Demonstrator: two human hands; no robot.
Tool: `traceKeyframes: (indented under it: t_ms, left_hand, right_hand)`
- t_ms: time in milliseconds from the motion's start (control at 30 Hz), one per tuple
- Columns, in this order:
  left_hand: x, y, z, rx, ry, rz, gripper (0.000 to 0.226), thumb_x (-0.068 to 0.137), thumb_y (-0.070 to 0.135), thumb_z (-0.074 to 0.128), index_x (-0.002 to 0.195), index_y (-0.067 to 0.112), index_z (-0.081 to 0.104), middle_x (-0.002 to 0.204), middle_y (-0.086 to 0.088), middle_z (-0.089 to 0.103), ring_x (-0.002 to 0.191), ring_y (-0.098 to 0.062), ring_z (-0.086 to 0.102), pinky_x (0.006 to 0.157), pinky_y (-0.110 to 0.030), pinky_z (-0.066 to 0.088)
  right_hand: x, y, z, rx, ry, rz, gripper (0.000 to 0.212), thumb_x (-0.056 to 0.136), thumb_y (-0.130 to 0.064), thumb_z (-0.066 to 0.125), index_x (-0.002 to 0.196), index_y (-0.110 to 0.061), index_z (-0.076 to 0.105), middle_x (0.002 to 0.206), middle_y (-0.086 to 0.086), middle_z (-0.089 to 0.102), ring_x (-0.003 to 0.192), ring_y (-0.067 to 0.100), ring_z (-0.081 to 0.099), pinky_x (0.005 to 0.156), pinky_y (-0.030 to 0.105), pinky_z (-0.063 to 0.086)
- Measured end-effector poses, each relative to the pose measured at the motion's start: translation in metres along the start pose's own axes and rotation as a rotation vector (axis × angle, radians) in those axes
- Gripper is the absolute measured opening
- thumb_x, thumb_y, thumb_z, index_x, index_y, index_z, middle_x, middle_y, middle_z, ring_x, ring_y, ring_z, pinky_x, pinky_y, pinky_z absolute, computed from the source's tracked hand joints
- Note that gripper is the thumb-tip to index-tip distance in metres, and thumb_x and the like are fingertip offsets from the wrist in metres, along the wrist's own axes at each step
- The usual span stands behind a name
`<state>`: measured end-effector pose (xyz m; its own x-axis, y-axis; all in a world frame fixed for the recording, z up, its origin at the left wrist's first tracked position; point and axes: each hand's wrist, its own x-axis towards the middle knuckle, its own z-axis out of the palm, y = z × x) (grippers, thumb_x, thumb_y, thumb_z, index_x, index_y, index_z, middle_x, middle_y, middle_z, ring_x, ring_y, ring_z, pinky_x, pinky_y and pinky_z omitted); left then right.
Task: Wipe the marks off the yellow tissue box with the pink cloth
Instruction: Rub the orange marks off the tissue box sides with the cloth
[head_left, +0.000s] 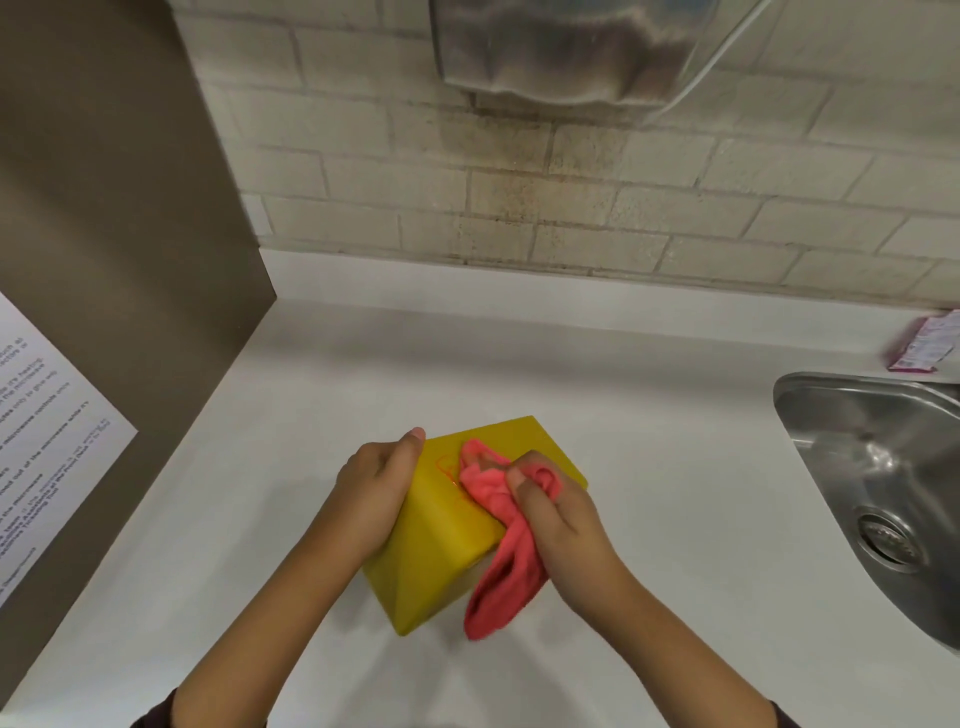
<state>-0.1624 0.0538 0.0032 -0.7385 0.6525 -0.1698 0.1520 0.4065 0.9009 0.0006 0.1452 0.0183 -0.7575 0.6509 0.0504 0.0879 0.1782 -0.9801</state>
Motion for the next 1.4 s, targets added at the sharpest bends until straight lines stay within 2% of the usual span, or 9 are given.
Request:
traceKeyframes:
  t_ms: [267, 400, 533, 767, 933, 1067, 1233, 1333, 1400]
  left_hand:
    - [0.005, -0.004, -0.004, 0.013, -0.085, -0.026, 0.048, 0.089, 0.056, 0.034, 0.059, 0.018, 0.037, 0.059, -0.006, 0.05, 0.061, -0.023, 0.055, 0.067, -0.034, 0.044]
    - [0.006, -0.001, -0.004, 0.038, -0.083, -0.031, 0.05, 0.087, 0.059, 0.033, 0.068, 0.015, 0.045, 0.068, -0.011, 0.056, 0.07, -0.026, 0.06, 0.068, -0.034, 0.046]
    - [0.006, 0.002, -0.004, 0.041, -0.085, -0.02, 0.06, 0.081, 0.071, 0.031, 0.052, 0.019, 0.04, 0.058, -0.006, 0.056, 0.063, -0.024, 0.059, 0.072, -0.039, 0.048]
    - [0.008, -0.003, -0.005, -0.025, -0.024, -0.023, 0.065, 0.084, 0.067, 0.028, 0.044, 0.028, 0.061, 0.05, 0.002, 0.062, 0.065, -0.022, 0.064, 0.071, -0.036, 0.05]
    - [0.007, -0.001, -0.007, 0.001, -0.017, 0.011, 0.06, 0.074, 0.07, 0.03, 0.039, 0.023, 0.024, 0.033, 0.006, 0.03, 0.04, -0.015, 0.034, 0.058, -0.035, 0.034]
    - [0.008, -0.003, -0.008, -0.001, -0.03, 0.011, 0.06, 0.082, 0.065, 0.032, 0.037, 0.025, 0.025, 0.032, 0.006, 0.032, 0.039, -0.013, 0.035, 0.057, -0.034, 0.033]
    - [0.009, -0.009, -0.011, -0.054, -0.116, -0.055, 0.058, 0.079, 0.068, 0.038, 0.04, 0.025, 0.042, 0.038, 0.006, 0.05, 0.044, -0.014, 0.052, 0.063, -0.03, 0.04]
    - [0.01, -0.007, -0.019, -0.044, -0.292, -0.039, 0.034, 0.087, 0.05, 0.046, 0.066, 0.041, 0.071, 0.058, 0.02, 0.069, 0.061, 0.002, 0.065, 0.063, -0.022, 0.041]
    - [0.013, -0.007, -0.029, -0.107, -0.44, -0.06, 0.015, 0.082, 0.041, 0.058, 0.089, 0.046, 0.07, 0.082, 0.022, 0.072, 0.086, -0.002, 0.065, 0.07, -0.02, 0.045]
  right_hand:
    - [0.02, 0.018, -0.028, 0.055, 0.248, 0.192, 0.03, 0.098, -0.012, 0.042, 0.071, -0.014, 0.053, 0.063, -0.007, 0.06, 0.063, 0.008, 0.054, 0.059, 0.016, 0.045]
    - [0.036, 0.006, -0.017, 0.05, 0.153, 0.315, 0.027, 0.097, -0.026, 0.043, 0.075, -0.02, 0.058, 0.079, 0.0, 0.065, 0.075, 0.013, 0.06, 0.065, 0.025, 0.046]
    - [0.044, -0.014, -0.012, -0.025, -0.046, 0.295, 0.029, 0.096, -0.034, 0.042, 0.088, -0.015, 0.062, 0.089, 0.005, 0.067, 0.085, 0.018, 0.063, 0.084, 0.039, 0.05]
    - [0.029, -0.028, 0.012, -0.01, -0.241, 0.039, 0.021, 0.089, -0.032, 0.044, 0.07, -0.032, 0.053, 0.064, -0.028, 0.062, 0.066, -0.01, 0.055, 0.067, 0.01, 0.041]
    - [0.007, -0.013, 0.006, 0.046, -0.212, -0.038, 0.024, 0.085, -0.021, 0.048, 0.065, -0.033, 0.055, 0.068, -0.01, 0.058, 0.071, 0.007, 0.054, 0.067, 0.02, 0.042]
    - [0.0, -0.003, -0.01, 0.144, -0.151, 0.054, 0.024, 0.083, -0.019, 0.046, 0.061, -0.023, 0.055, 0.066, -0.003, 0.058, 0.068, 0.011, 0.056, 0.065, 0.02, 0.043]
    - [-0.002, 0.024, -0.044, 0.59, 0.063, 0.377, 0.023, 0.085, -0.025, 0.053, 0.069, -0.009, 0.059, 0.07, 0.027, 0.059, 0.061, 0.035, 0.06, 0.062, 0.041, 0.052]
    - [-0.005, 0.04, -0.061, 1.02, 0.209, 0.392, 0.033, 0.092, -0.022, 0.037, 0.067, -0.006, 0.052, 0.059, 0.013, 0.056, 0.058, 0.027, 0.057, 0.062, 0.032, 0.053]
    - [-0.008, 0.048, -0.07, 1.235, 0.317, 0.424, 0.036, 0.093, -0.02, 0.033, 0.067, -0.008, 0.053, 0.066, 0.003, 0.046, 0.062, 0.022, 0.052, 0.068, 0.031, 0.05]
